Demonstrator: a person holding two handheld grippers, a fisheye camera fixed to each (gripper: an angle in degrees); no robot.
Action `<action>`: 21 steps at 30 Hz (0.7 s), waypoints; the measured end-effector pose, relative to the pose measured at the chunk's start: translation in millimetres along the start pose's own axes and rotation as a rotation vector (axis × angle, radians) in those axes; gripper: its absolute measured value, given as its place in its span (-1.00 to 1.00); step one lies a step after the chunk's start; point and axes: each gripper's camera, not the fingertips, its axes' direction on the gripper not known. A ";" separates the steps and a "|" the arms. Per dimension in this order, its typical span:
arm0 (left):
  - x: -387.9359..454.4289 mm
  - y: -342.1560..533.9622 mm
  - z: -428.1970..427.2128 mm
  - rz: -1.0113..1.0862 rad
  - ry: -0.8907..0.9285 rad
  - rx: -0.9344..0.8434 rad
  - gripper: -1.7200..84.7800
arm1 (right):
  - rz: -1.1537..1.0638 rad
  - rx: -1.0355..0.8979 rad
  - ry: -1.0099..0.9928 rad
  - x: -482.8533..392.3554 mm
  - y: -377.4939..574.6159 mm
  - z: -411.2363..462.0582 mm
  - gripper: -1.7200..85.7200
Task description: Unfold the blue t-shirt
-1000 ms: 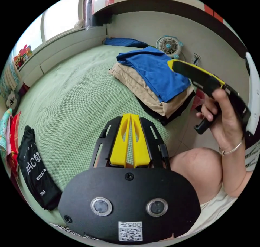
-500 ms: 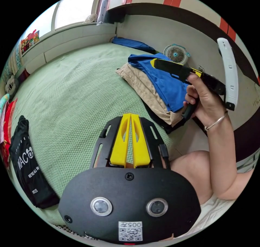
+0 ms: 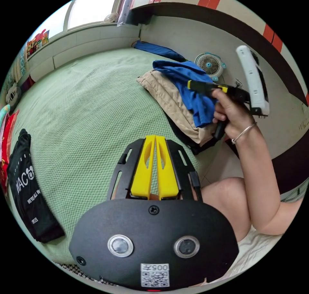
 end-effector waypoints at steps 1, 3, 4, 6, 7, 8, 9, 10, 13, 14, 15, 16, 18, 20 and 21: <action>-1.1 1.0 -1.8 0.011 -0.024 0.004 -0.96 | 0.034 0.004 -0.047 8.1 -0.9 -4.0 -0.92; -4.1 1.5 -2.8 0.018 -0.067 0.000 -0.96 | 0.145 0.010 -0.174 35.4 -0.5 -10.4 -0.96; -6.9 1.0 -2.7 0.015 -0.081 -0.006 -0.96 | 0.162 0.014 -0.185 39.5 0.2 -10.3 -0.96; -11.8 -0.5 -2.3 0.004 -0.071 -0.010 -0.96 | 0.172 0.010 -0.202 42.4 -1.2 -7.3 -0.94; -14.6 -1.7 -2.4 -0.004 -0.053 -0.010 -0.96 | 0.157 0.007 -0.199 39.7 -2.6 -6.5 -0.92; -16.7 -2.9 -2.8 -0.011 -0.037 -0.007 -0.96 | 0.121 0.004 -0.170 31.9 -5.2 -5.7 -0.90; -17.5 -3.4 -3.0 -0.014 -0.032 -0.005 -0.96 | 0.059 0.013 -0.131 20.4 -6.9 -5.3 -0.88; -18.6 -4.4 -3.3 -0.019 -0.028 -0.004 -0.96 | 0.023 0.014 -0.109 13.8 -7.4 -4.5 -0.87; -18.6 -6.8 -3.8 -0.014 -0.034 0.001 -0.96 | -0.125 -0.037 -0.039 -17.2 -8.3 6.9 -0.77; -18.1 -7.8 -3.7 -0.007 -0.038 -0.001 -0.96 | -0.138 -0.040 -0.031 -24.3 -9.1 10.6 -0.75; -17.9 -8.3 -3.6 -0.004 -0.040 -0.002 -0.96 | -0.142 -0.042 -0.003 -29.0 -10.8 13.7 -0.75; -17.6 -8.8 -3.2 0.003 -0.045 -0.005 -0.96 | -0.149 -0.046 0.014 -31.1 -11.8 15.5 -0.75; -18.2 -8.9 -2.3 0.007 -0.055 -0.013 -0.96 | -0.152 -0.046 0.050 -34.6 -14.6 20.6 -0.78; -20.1 -8.7 -2.5 0.005 -0.055 -0.022 -0.96 | -0.157 -0.044 0.075 -36.6 -15.7 21.5 -0.81; -20.6 -8.5 -3.1 0.005 -0.054 -0.022 -0.96 | -0.151 -0.042 0.082 -36.8 -16.5 21.7 -0.83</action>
